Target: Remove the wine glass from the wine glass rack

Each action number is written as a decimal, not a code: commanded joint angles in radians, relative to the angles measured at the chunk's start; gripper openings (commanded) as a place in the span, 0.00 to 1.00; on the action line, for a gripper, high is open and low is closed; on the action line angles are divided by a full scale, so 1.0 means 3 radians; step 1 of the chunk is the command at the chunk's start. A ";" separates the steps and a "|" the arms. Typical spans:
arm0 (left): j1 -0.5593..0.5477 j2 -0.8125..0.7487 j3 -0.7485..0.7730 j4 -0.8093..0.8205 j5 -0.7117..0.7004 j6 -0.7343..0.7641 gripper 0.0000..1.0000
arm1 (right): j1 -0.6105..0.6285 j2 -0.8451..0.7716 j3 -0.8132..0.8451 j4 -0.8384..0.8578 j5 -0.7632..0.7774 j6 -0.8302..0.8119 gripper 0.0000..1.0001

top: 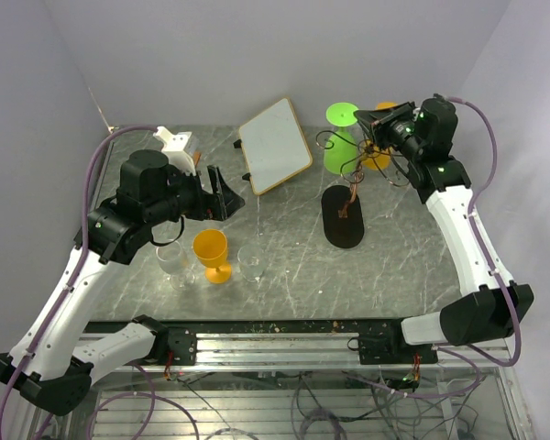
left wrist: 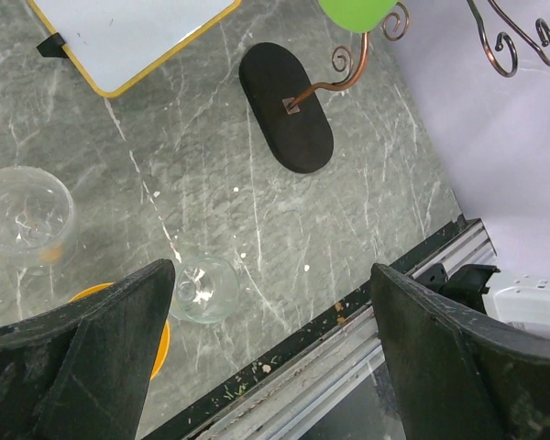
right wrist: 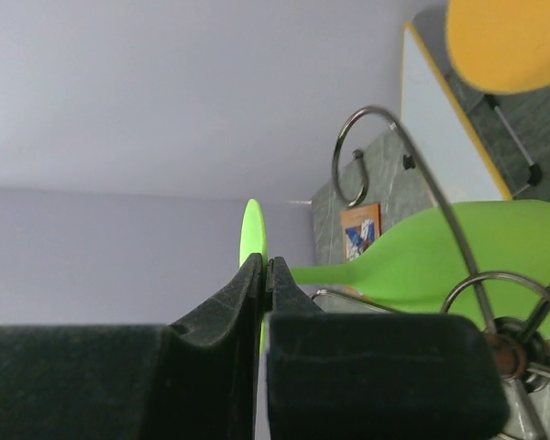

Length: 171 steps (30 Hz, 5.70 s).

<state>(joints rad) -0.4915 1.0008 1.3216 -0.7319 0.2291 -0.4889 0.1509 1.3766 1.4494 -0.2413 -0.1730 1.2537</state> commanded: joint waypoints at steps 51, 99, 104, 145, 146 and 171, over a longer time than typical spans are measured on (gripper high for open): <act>0.0023 -0.0724 -0.1792 0.4386 0.0535 -0.2925 0.67 | 0.1058 -0.0635 -0.1235 0.3061 -0.1110 0.2762 0.00; 0.0149 0.0506 0.0645 -0.1148 -0.2122 0.0219 0.07 | 0.1062 -0.1792 -0.0719 0.0322 0.1599 -0.0384 0.64; 0.0573 0.0694 0.0523 -0.1085 -0.1474 0.0353 0.07 | 0.1062 -0.1767 -0.0715 0.0283 0.1587 -0.0423 0.64; 0.0800 0.1641 0.0070 -0.1057 -0.1097 0.0645 0.40 | 0.1062 -0.1692 -0.0601 0.0048 0.2166 -0.0998 0.64; 0.0801 0.1621 0.0084 -0.1065 -0.1122 0.0633 0.46 | 0.1062 -0.1670 -0.0576 0.0024 0.2209 -0.1041 0.64; 0.0800 0.0418 0.0558 -0.0725 -0.0686 0.0425 0.94 | 0.0384 -0.0445 0.0630 -0.0620 0.2143 -0.1828 0.67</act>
<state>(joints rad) -0.2584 1.1919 1.4754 -1.0199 -0.0536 -0.3389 0.3962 1.1809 1.5688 -0.3378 0.6144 0.7136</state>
